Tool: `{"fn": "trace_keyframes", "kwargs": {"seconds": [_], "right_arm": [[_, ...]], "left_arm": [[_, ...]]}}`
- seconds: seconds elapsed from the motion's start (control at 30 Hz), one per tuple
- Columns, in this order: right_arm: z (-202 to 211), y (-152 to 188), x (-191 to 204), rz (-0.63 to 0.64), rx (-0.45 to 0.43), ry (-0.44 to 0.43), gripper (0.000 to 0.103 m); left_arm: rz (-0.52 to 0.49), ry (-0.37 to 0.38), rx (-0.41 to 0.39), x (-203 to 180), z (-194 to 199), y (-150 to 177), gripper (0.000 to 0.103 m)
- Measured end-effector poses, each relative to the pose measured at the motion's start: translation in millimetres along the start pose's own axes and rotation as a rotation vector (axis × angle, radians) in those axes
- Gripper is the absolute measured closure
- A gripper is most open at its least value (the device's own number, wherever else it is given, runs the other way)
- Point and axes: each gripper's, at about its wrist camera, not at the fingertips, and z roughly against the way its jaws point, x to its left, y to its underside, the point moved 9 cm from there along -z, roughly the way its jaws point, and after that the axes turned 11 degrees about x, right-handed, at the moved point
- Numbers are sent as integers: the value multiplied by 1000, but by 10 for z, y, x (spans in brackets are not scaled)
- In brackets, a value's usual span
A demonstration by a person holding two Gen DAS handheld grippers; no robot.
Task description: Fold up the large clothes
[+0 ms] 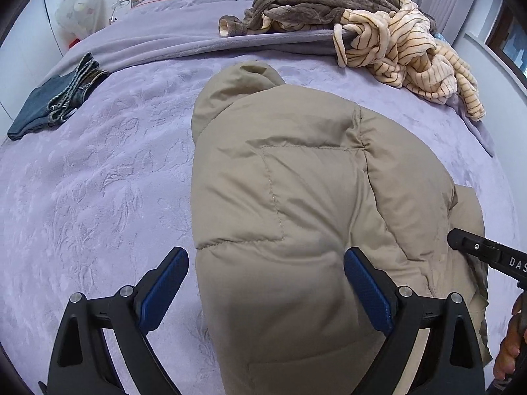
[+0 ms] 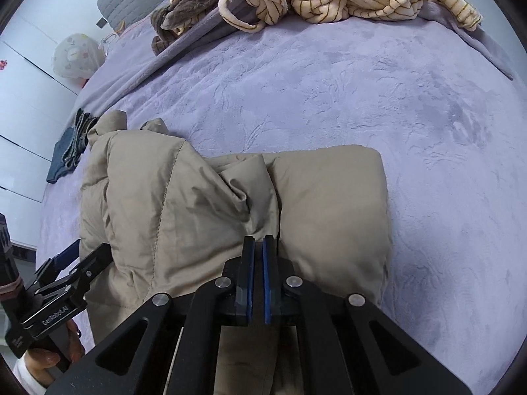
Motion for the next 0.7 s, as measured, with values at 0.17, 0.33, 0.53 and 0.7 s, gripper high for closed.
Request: {"fn": "trace_keyframes", "kwargs": {"seconds": [0.17,0.33,0.53,0.7], "right_arm": [[188,232,55,-1,-8,-10,96],[312,483,63,-19,-2,-17,96],[501,825,85,-34,-6,-5,96],[528,1112,76,-48,24,23,96]], "left_arm": [[21,-12,7,72,155,168,7],[34,-11,15,120,335,383,7],[39,-19,41,182,495,732,0],[53,-17,84,248,570,1012,0]]}}
